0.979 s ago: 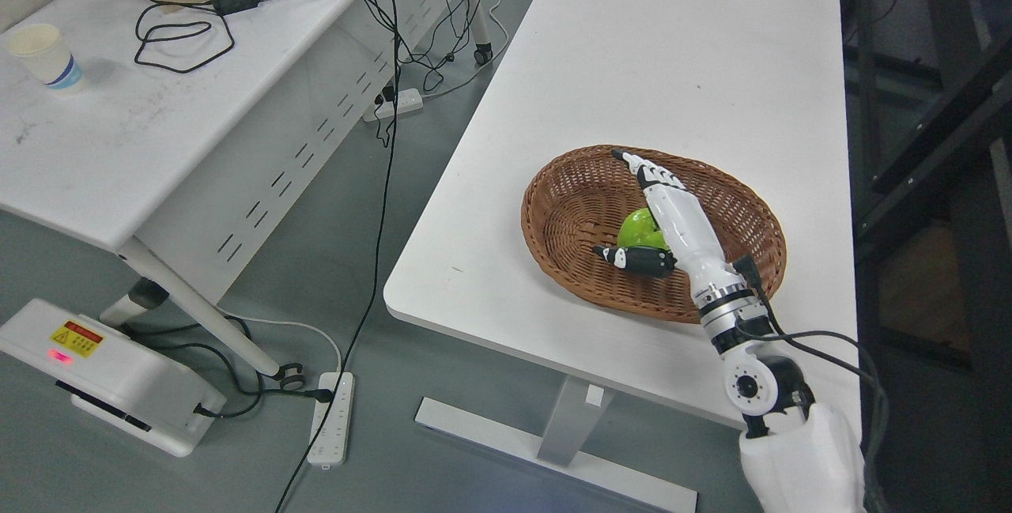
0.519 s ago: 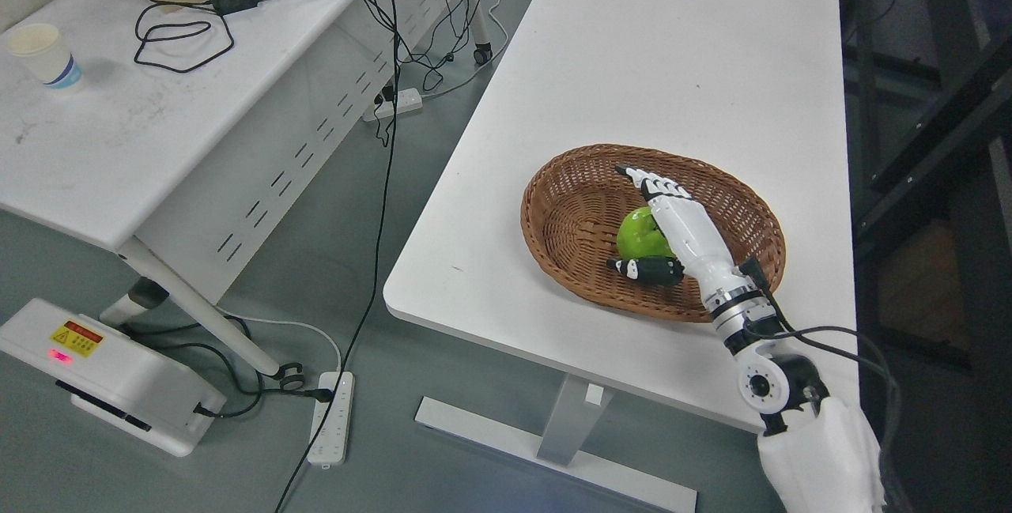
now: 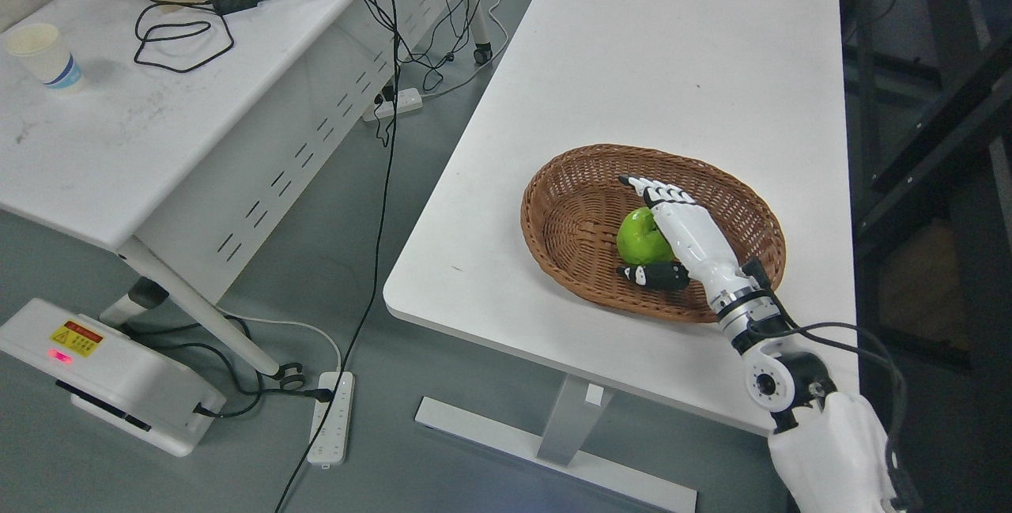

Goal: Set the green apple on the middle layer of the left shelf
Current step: 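Close the right hand fingers around the green apple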

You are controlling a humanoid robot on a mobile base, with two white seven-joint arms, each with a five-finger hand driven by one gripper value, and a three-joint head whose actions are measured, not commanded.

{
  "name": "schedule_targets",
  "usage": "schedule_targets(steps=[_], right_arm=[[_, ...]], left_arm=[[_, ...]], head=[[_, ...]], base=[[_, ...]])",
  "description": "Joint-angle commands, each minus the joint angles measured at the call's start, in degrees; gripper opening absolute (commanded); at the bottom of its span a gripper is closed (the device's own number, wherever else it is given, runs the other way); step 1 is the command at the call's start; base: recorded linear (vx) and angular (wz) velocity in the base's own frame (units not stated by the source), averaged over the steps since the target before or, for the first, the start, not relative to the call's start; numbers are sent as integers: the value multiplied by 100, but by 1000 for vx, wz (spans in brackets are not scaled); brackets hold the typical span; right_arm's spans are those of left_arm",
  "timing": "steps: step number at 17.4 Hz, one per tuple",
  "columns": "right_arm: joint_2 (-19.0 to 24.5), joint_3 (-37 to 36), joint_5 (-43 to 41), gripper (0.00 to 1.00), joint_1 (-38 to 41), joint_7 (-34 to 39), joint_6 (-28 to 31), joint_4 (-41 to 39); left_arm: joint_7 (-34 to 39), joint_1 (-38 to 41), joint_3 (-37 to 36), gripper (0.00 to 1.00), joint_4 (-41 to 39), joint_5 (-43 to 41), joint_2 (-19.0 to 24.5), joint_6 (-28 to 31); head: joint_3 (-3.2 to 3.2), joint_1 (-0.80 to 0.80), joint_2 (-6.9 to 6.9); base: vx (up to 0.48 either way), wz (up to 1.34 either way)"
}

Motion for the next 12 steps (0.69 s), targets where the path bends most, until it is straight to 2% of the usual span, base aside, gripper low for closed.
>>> schedule_targets(steps=[1,4,6,8,10,12], right_arm=[[-111,183,63,95,-30,-1,-9,181],[-75,218,63,94,-30,-1,-9,243],[-58,218,55,90,-30,-1,-18,243],[-49,210,55,77,-22,-1,-9,243],[-49,201,29,69,-21,-1,-9,243],[-40,201,-7,50,-13,-1,-9,243]], left_arm=[[-5,53,0,100,0,0,100,-1],[4,53,0,100,0,0,100,-1],[4,53,0,100,0,0,100,-1],[4,53,0,100,0,0,100,-1],[4,53,0,100,0,0,100,-1],[4,53,0,100,0,0,100,-1]], head=[[0,0,0],[0,0,0],[0,0,0],[0,0,0],[0,0,0],[0,0,0]], base=[[0,0],[0,0],[0,0],[0,0],[0,0],[0,0]])
